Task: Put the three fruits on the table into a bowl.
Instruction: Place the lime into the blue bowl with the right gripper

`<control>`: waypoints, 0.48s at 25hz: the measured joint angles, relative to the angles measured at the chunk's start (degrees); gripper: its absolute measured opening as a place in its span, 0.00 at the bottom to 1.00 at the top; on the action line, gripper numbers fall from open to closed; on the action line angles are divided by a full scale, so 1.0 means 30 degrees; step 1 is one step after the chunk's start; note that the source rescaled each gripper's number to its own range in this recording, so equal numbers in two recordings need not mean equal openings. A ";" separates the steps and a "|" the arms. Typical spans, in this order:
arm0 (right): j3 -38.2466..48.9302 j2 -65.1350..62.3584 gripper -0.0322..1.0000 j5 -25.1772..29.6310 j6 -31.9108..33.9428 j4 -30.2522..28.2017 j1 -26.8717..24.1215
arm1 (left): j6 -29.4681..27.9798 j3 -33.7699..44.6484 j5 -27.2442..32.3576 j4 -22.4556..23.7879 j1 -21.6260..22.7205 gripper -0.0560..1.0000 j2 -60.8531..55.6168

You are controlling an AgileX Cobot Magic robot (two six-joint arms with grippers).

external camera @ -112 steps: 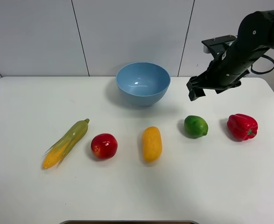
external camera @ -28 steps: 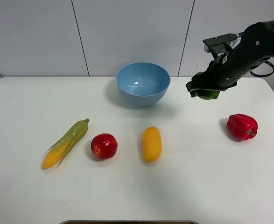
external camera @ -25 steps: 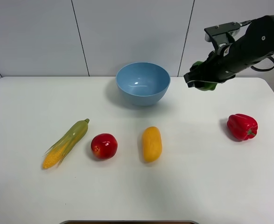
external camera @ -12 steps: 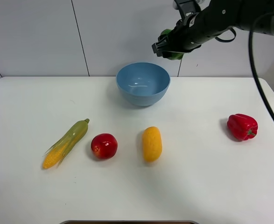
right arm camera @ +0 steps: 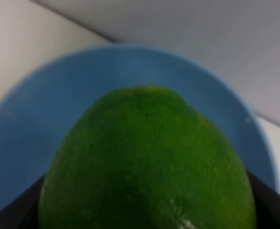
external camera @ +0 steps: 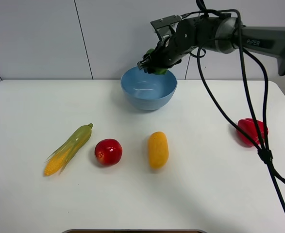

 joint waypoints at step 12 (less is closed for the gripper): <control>-0.0301 0.2876 0.21 -0.1726 -0.0017 0.0000 0.0000 | 0.0000 0.0000 0.0000 0.0000 0.0000 0.87 0.0000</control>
